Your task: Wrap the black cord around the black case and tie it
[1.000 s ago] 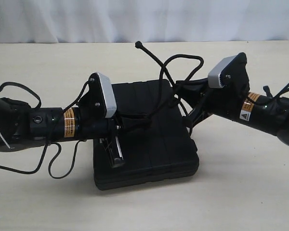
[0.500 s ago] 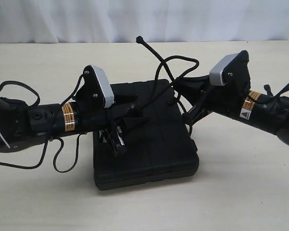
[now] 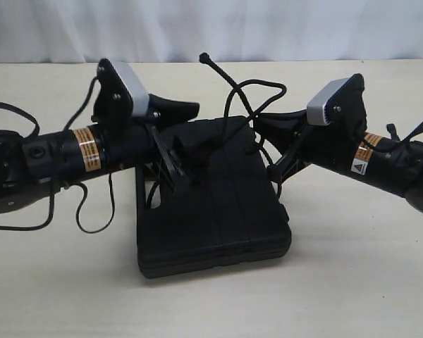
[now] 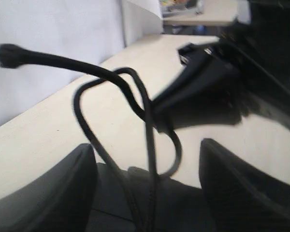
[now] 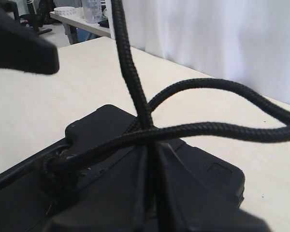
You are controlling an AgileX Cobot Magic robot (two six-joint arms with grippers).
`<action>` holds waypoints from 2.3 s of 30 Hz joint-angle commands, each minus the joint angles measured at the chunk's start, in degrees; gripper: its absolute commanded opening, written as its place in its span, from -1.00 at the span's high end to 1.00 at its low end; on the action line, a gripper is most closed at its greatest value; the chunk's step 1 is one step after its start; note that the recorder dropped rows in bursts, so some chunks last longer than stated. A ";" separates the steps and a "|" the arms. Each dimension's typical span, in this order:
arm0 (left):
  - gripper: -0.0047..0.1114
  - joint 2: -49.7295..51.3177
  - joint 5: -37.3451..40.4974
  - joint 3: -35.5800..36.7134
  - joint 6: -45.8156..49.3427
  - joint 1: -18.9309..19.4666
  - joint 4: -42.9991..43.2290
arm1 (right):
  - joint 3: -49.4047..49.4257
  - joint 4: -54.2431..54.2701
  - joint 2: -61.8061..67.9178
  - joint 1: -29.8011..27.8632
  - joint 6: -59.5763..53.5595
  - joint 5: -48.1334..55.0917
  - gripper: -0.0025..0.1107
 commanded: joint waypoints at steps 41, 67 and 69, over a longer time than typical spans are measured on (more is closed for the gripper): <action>0.92 6.02 16.19 -27.22 -57.06 0.70 27.15 | -0.24 0.44 -0.76 0.00 0.63 5.91 0.04; 0.92 2.69 3.79 -27.30 -56.73 2.60 29.51 | 0.96 -8.74 -6.68 -1.37 0.94 0.00 -0.01; 0.92 2.69 3.23 -27.30 -56.73 2.60 30.37 | 0.42 -8.57 -5.30 -1.37 0.94 -0.43 0.16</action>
